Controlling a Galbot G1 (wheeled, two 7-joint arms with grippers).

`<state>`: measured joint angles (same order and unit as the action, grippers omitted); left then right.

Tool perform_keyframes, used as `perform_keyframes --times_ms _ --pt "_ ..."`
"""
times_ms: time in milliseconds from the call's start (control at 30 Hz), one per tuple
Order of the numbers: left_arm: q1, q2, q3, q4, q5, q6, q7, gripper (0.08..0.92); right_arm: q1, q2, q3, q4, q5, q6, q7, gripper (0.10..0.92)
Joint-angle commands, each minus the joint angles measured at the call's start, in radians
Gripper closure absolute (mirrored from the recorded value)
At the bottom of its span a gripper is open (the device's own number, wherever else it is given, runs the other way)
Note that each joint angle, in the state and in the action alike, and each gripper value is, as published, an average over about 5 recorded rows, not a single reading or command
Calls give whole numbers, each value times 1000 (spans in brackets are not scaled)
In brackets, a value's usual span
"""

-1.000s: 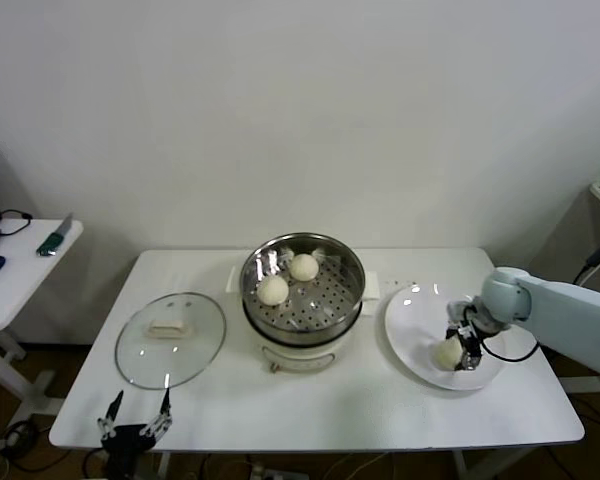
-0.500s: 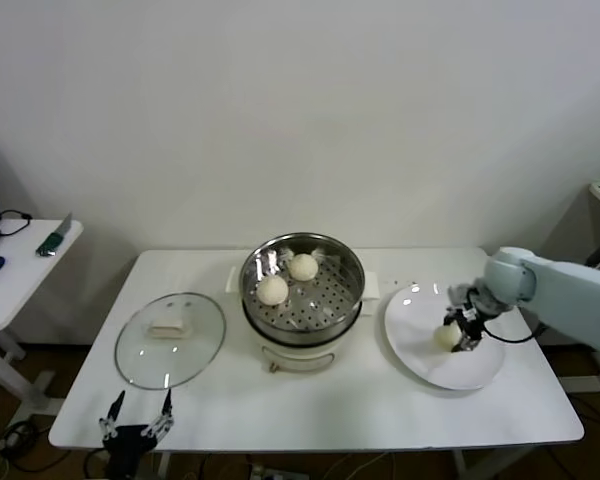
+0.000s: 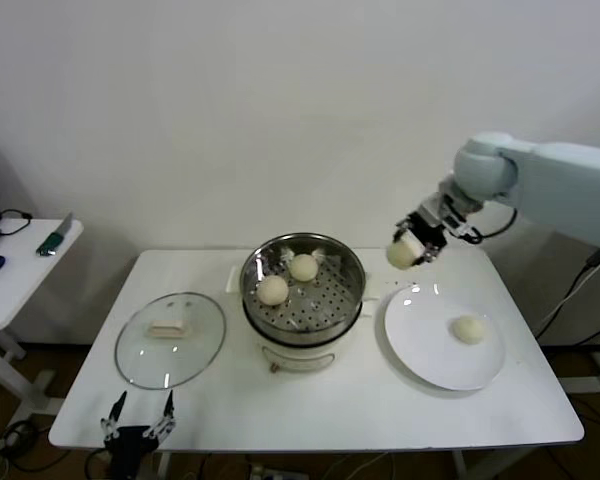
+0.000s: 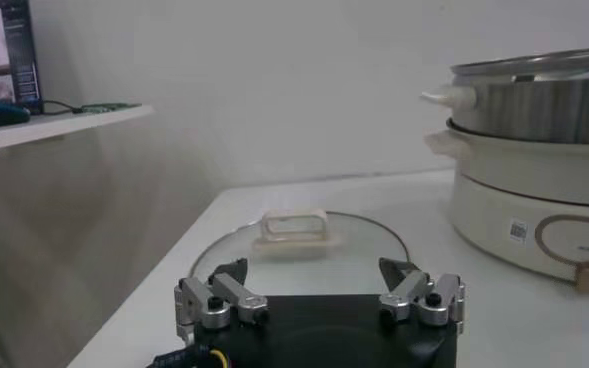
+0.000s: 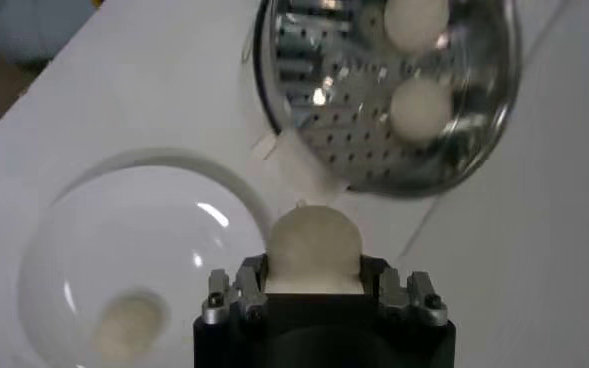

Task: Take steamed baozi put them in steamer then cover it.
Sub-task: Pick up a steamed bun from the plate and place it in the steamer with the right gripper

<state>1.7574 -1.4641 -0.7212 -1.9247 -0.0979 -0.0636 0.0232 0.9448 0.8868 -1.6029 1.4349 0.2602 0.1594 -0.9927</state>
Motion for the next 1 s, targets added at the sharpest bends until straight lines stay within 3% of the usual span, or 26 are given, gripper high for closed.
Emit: perform_keyframes --times_ms 33,400,1000 --pt "1 -2 -3 0 2 1 0 177 103 228 12 163 -90 176 12 414" --pt "7 -9 -14 -2 -1 1 -2 177 -166 333 49 56 -260 189 70 414" --pt "11 -14 -20 -5 -3 2 -3 177 -319 359 68 -42 -340 159 95 414"
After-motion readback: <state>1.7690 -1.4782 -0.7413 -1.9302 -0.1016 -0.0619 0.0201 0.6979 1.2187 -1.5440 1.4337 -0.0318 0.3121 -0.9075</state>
